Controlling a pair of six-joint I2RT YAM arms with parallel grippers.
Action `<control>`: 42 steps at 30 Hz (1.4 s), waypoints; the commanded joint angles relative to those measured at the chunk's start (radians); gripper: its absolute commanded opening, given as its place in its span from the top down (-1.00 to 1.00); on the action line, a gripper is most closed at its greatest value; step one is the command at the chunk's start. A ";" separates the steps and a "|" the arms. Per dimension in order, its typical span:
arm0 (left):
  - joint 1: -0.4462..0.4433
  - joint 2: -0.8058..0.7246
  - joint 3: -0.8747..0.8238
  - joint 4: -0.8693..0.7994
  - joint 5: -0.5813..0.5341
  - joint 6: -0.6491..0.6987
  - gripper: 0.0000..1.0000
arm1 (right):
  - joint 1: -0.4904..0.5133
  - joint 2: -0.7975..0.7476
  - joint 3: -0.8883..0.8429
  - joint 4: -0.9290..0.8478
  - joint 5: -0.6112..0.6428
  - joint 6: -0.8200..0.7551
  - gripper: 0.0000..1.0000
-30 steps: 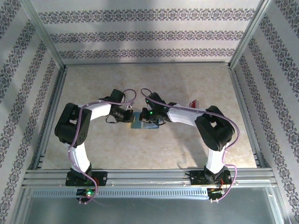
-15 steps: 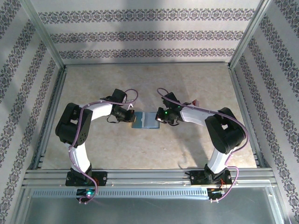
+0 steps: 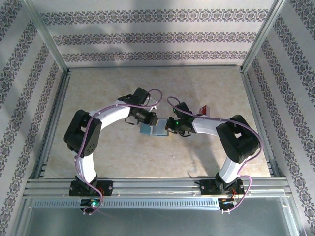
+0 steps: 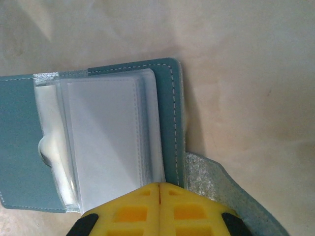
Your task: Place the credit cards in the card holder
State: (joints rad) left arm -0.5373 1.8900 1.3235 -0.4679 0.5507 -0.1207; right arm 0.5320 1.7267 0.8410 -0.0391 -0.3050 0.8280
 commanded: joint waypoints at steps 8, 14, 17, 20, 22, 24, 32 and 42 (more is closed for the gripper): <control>-0.047 0.198 0.108 -0.129 -0.004 -0.006 0.84 | -0.008 -0.011 -0.079 -0.007 -0.004 0.024 1.00; -0.043 0.228 0.102 -0.140 -0.043 0.012 0.84 | -0.010 -0.030 -0.087 -0.006 -0.003 0.025 1.00; -0.030 0.195 0.076 -0.133 -0.057 0.025 0.84 | -0.010 -0.046 -0.087 -0.023 0.004 0.025 1.00; -0.005 0.166 0.048 -0.117 -0.066 0.033 0.85 | -0.011 -0.057 -0.090 -0.020 0.008 0.024 1.00; 0.011 0.161 0.035 -0.106 -0.066 0.033 0.85 | -0.012 -0.049 -0.079 -0.029 0.004 0.017 1.00; 0.021 0.159 0.025 -0.103 -0.068 0.037 0.85 | -0.012 -0.044 -0.074 -0.031 0.000 0.021 1.00; 0.034 0.156 -0.004 -0.070 -0.019 0.029 0.85 | 0.002 -0.071 -0.044 -0.052 -0.011 0.026 1.00; 0.034 0.149 -0.015 -0.051 0.018 0.004 0.85 | 0.019 -0.132 0.059 -0.082 -0.046 0.043 1.00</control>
State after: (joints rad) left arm -0.5102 2.0396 1.3380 -0.4896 0.5911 -0.1127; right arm 0.5354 1.6203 0.8585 -0.1013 -0.3317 0.8604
